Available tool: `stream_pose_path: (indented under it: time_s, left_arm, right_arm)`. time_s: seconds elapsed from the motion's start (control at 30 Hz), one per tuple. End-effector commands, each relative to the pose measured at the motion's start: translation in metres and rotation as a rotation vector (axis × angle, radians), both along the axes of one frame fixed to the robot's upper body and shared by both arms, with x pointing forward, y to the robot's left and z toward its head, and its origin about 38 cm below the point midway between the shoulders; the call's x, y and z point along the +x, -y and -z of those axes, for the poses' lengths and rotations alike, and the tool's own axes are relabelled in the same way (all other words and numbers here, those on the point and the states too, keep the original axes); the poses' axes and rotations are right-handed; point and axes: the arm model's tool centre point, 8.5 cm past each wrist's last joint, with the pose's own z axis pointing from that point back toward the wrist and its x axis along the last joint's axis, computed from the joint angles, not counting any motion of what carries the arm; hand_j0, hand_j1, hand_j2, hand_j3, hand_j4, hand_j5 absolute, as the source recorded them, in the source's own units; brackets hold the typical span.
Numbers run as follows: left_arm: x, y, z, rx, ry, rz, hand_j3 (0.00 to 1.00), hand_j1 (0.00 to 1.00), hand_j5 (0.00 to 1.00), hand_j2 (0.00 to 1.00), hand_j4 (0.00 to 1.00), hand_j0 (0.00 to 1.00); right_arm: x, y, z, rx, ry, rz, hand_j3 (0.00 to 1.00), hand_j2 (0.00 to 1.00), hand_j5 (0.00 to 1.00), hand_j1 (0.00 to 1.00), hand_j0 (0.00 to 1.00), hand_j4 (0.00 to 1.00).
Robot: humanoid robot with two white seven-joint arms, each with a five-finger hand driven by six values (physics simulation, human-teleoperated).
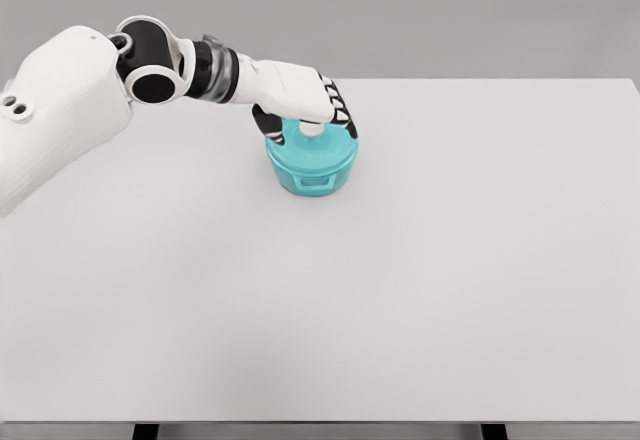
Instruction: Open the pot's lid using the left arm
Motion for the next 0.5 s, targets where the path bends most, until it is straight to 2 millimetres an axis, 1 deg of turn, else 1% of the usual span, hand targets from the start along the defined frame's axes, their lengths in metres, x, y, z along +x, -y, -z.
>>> stream_pose_path:
  time_s: [0.0, 0.17, 0.2, 0.27, 0.33, 0.47]
  left_arm:
    - [0.004, -0.001, 0.0, -0.016, 0.014, -0.012, 0.89, 0.89, 0.89, 0.89, 0.89, 0.89]
    - [0.011, -0.002, 0.006, -0.019, 0.035, -0.034, 0.89, 0.89, 0.89, 0.89, 0.89, 0.89]
    - [0.01, -0.002, 0.014, -0.01, 0.027, -0.035, 0.89, 0.89, 0.89, 0.89, 0.89, 0.89]
    - [0.008, 0.002, 0.017, -0.008, 0.025, -0.028, 0.88, 0.88, 0.88, 0.88, 0.88, 0.88]
    - [0.007, 0.001, 0.025, -0.003, 0.013, -0.029, 0.86, 0.86, 0.86, 0.86, 0.86, 0.86]
    - [0.007, 0.0, 0.025, 0.0, 0.014, -0.03, 0.83, 0.83, 0.83, 0.83, 0.83, 0.83]
  right_arm:
    - [0.0, 0.0, 0.0, 0.0, 0.0, 0.0, 1.0, 1.0, 1.0, 1.0, 1.0, 1.0]
    - [0.0, 0.0, 0.0, 0.0, 0.0, 0.0, 1.0, 1.0, 1.0, 1.0, 1.0, 1.0]
    - [0.0, 0.0, 0.0, 0.0, 0.0, 0.0, 1.0, 1.0, 1.0, 1.0, 1.0, 1.0]
    - [0.0, 0.0, 0.0, 0.0, 0.0, 0.0, 1.0, 1.0, 1.0, 1.0, 1.0, 1.0]
    - [0.0, 0.0, 0.0, 0.0, 0.0, 0.0, 1.0, 1.0, 1.0, 1.0, 1.0, 1.0]
    - [0.0, 0.0, 0.0, 0.0, 0.0, 0.0, 1.0, 1.0, 1.0, 1.0, 1.0, 1.0]
